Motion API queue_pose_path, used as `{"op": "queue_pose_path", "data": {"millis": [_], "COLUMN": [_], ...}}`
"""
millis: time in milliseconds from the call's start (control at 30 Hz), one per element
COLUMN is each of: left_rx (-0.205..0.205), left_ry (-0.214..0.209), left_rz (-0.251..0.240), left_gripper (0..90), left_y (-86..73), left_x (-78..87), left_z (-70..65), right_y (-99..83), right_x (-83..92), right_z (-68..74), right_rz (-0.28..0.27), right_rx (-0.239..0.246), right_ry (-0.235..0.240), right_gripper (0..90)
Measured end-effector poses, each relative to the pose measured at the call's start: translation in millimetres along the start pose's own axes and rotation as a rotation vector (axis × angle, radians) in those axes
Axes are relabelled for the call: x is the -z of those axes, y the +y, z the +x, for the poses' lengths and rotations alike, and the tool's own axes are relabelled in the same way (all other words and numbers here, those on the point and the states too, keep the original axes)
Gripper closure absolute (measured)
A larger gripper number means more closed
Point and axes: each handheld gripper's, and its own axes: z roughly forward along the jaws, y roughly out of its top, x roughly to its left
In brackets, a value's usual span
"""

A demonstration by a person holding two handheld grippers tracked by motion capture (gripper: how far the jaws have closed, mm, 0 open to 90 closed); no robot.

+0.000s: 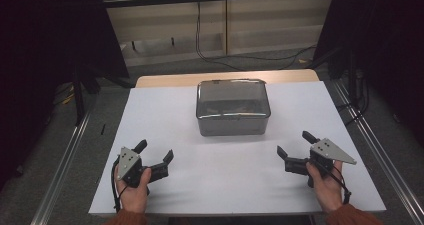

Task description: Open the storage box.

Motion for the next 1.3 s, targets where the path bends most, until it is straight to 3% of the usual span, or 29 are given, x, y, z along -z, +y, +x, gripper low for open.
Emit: {"op": "queue_pose_path", "data": {"millis": [133,667,867,933,1033,1133,1300], "left_rx": [0.012,0.024,0.055,0.033,0.040,0.022,0.004], "left_ry": [-0.004,-0.014,-0.030,-0.027,-0.020,-0.015,-0.007], "left_rz": [0.000,0.007,0.002,0.000,-0.003,0.002,-0.004], "left_gripper": [2.2,2.2,2.3,2.3,2.3,2.3,2.3], "left_y": [-0.5,-0.3,0.0,0.9,0.8,0.7,1.2], "left_x": [-0.8,-1.1,0.0,0.2,0.0,0.0,0.1], "left_z": [0.5,1.0,-0.1,-0.8,-0.3,-0.1,-1.5], "right_y": [2.8,19.4,28.4,30.2,31.7,35.8,42.4], "right_x": [-5.0,-28.9,-36.4,-39.6,-42.8,-48.5,-54.5], "right_z": [3.8,23.4,29.5,32.5,35.5,40.2,45.6], "right_rz": [-0.010,-0.030,-0.047,-0.049,-0.051,-0.049,-0.048], "right_rx": [-0.019,0.016,0.008,0.011,0.020,0.057,0.058], "right_ry": [0.016,0.098,0.127,0.141,0.144,0.148,0.176], "right_gripper": [0.1,1.5,0.9,0.8,0.5,0.6,1.1]}}
